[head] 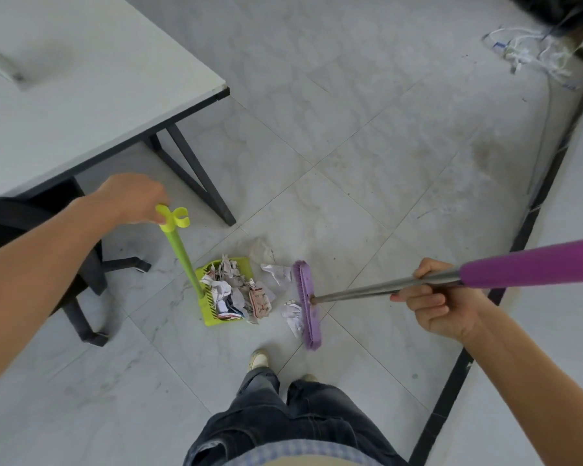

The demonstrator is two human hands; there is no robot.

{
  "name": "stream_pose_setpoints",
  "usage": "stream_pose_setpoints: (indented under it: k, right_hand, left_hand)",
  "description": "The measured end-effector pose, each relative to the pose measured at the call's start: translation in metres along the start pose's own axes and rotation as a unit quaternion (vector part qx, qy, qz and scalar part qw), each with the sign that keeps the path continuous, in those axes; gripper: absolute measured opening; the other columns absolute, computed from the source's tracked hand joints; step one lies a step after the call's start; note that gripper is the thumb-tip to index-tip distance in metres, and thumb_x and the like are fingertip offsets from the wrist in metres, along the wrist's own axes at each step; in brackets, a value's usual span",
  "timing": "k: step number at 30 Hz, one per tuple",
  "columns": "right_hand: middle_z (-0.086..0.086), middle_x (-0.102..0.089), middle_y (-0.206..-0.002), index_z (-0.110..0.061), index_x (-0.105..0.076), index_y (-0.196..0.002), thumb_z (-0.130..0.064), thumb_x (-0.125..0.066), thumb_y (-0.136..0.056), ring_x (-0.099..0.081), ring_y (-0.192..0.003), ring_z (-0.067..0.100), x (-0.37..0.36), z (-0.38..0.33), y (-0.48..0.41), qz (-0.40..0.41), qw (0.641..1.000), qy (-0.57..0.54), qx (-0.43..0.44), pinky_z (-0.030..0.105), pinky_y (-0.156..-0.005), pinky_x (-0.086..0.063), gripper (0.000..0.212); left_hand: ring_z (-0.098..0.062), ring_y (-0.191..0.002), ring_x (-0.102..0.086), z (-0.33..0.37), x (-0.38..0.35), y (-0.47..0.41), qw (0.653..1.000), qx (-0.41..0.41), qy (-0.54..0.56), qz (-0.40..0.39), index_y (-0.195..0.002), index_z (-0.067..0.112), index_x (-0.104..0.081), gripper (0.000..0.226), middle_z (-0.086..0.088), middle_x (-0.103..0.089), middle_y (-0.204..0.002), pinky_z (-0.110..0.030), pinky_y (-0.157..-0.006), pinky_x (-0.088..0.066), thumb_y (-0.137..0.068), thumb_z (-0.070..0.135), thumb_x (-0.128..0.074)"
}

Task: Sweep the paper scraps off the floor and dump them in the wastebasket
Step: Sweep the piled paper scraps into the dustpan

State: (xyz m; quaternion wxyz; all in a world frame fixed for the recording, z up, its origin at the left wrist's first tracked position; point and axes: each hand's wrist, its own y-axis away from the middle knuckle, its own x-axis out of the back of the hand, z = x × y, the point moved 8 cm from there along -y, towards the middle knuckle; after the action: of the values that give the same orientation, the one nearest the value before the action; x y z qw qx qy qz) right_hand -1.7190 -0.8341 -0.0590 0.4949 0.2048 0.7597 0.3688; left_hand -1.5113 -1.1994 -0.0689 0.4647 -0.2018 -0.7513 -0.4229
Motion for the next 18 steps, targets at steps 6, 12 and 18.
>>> stream_pose_setpoints:
  k: [6, 12, 18]
  right_hand:
    - [0.002, -0.041, -0.034, -0.022, -0.018, -0.135, 0.016, -0.078, -0.016, -0.037, -0.02, 0.007, -0.017, -0.014, -0.025, -0.021, 0.986, -0.148, 0.077, 0.015, -0.02, -0.025, 0.139]
    - [0.003, -0.04, -0.034, 0.007, -0.04, -0.097, 0.01, -0.081, -0.017, -0.036, -0.019, 0.009, -0.026, -0.023, -0.025, -0.069, 0.991, -0.074, 0.084, 0.016, -0.02, -0.026, 0.09]
    - [0.02, -0.065, -0.072, 0.024, -0.046, -0.114, -0.012, -0.037, -0.086, -0.066, -0.058, 0.028, -0.008, -0.038, -0.029, -0.072, 0.995, 0.056, -0.026, 0.036, -0.052, -0.056, 0.046]
  left_hand:
    - [-0.014, -0.089, -0.057, -0.006, -0.02, 0.019, 0.999, 0.033, 0.013, -0.002, -0.094, 0.03, -0.067, 0.022, 0.007, -0.061, -0.088, -0.024, -0.067, -0.043, -0.088, 0.045, -0.054]
    - [-0.015, -0.084, -0.055, -0.009, -0.032, 0.034, 0.998, 0.055, 0.032, -0.025, -0.093, 0.028, -0.067, 0.022, 0.007, -0.057, -0.083, -0.026, -0.067, -0.045, -0.089, 0.044, -0.052]
    - [-0.02, -0.092, -0.061, -0.001, -0.038, 0.049, 0.995, 0.086, 0.058, -0.016, -0.091, 0.025, -0.068, 0.025, 0.005, -0.054, -0.08, -0.027, -0.07, -0.047, -0.088, 0.044, -0.053]
